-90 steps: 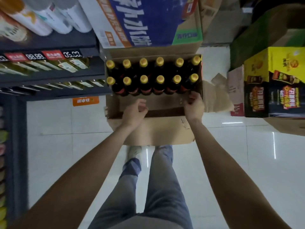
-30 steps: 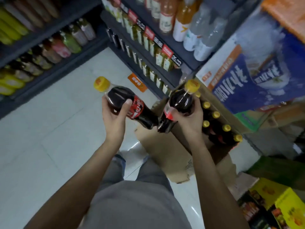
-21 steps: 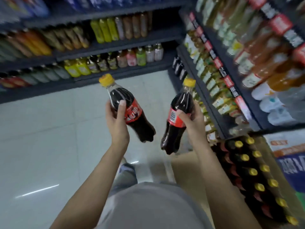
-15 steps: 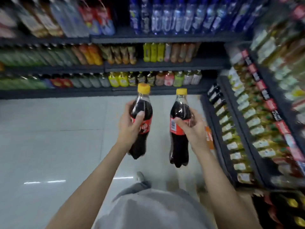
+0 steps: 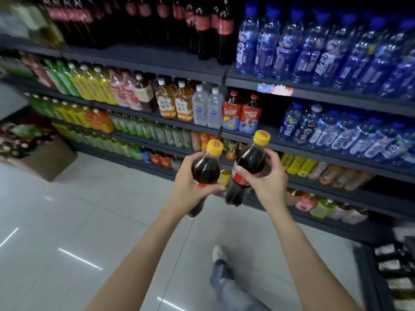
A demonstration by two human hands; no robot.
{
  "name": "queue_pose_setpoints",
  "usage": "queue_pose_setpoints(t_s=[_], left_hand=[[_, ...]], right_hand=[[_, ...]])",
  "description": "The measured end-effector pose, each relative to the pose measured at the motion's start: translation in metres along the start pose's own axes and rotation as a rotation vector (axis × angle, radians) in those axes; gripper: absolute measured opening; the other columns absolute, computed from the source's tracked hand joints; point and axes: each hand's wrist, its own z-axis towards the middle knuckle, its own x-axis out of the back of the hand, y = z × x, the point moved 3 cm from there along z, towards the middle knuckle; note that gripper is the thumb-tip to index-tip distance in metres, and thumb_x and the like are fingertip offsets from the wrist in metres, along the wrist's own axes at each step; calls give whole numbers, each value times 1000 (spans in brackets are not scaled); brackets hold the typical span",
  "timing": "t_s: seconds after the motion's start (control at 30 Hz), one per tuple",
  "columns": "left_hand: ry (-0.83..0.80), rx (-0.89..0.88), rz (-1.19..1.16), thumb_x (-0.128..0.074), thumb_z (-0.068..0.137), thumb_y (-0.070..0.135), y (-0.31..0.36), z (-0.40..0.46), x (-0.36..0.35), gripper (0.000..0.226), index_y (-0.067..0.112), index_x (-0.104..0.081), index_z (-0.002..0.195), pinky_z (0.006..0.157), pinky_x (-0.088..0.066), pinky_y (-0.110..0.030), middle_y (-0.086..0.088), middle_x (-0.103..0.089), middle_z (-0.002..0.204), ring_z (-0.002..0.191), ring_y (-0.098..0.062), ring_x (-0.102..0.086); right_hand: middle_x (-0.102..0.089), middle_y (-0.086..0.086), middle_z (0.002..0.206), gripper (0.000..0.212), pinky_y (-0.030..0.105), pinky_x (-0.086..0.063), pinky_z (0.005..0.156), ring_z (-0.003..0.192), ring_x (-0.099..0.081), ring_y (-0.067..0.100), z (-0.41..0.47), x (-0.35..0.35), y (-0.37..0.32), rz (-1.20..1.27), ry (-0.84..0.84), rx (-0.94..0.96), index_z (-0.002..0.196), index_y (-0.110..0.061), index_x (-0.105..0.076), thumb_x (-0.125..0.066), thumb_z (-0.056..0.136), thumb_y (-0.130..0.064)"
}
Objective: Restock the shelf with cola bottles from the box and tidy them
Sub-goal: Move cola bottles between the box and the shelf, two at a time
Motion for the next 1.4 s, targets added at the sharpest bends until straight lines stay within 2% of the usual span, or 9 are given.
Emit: queue_pose_setpoints(t_s=[0.27,0.37,0.6,0.7,0.77,0.93,1.1,1.23,1.4], left_hand=[[393,-29,-91,-82,72,20,-15,188,66,59,27,-43,116,84,-39,-4,4,-55,110,99,9,-54],[454,-106,-98,-78,78,17,-20,255,85,64,14,-38,128,93,-39,-11,-8,-50,121,112,-7,-51],[338,-241,-113,-70,82,25,-69,403,110,70,7,-28,135,105,-37,-23,-17,-38,131,125,-21,-43],[299,-247,-155,-71,80,34,-93,459,115,69,14,-30,133,108,-37,-30,-16,-38,131,126,-20,-43],[273,-251,-175,-71,78,39,-103,489,117,72,14,-31,133,108,-36,-24,-12,-38,130,126,-20,-43],[184,-266,-183,-74,82,21,-123,549,112,70,4,-32,137,98,-29,-2,-3,-33,128,123,-13,-39],[103,-233,-242,-74,81,26,-133,593,95,70,9,-33,135,104,-33,-11,-3,-35,126,125,-16,-40],[104,-214,-249,-75,73,40,-133,614,81,84,8,-34,139,111,-33,-45,-8,-38,130,127,-24,-36],[147,-221,-229,-78,75,29,-139,627,73,82,8,-34,141,112,-25,-49,-11,-41,134,120,-15,-27]], right_hand=[[-59,-14,115,65,28,-50,92,110,-57,7,189,-92,-54,105,-46,181,123,-25,-50,-82,68,-36],[-59,-10,115,68,17,-45,94,107,-56,0,243,-122,-81,131,22,283,128,-14,-49,-82,70,-31],[-59,2,125,71,33,-43,102,117,-55,14,356,-197,-102,62,202,402,131,-12,-48,-81,72,-33],[-61,2,125,71,24,-43,99,115,-56,16,390,-222,-106,-1,277,381,130,-14,-48,-81,71,-34],[-62,2,123,69,13,-41,92,111,-58,15,410,-235,-107,-48,311,363,128,-13,-50,-82,70,-33],[-47,8,129,72,27,-43,93,106,-53,17,444,-263,-102,-253,417,306,129,-9,-50,-80,71,-39],[-41,16,121,75,30,-43,89,110,-48,28,460,-275,-98,-451,547,292,134,-4,-45,-73,77,-44],[-39,15,128,87,38,-46,83,118,-43,31,459,-280,-98,-663,563,257,148,-16,-24,-72,79,-40],[-39,10,123,109,42,-49,78,106,-53,32,450,-296,-56,-679,460,110,150,-32,-2,-79,73,-35]])
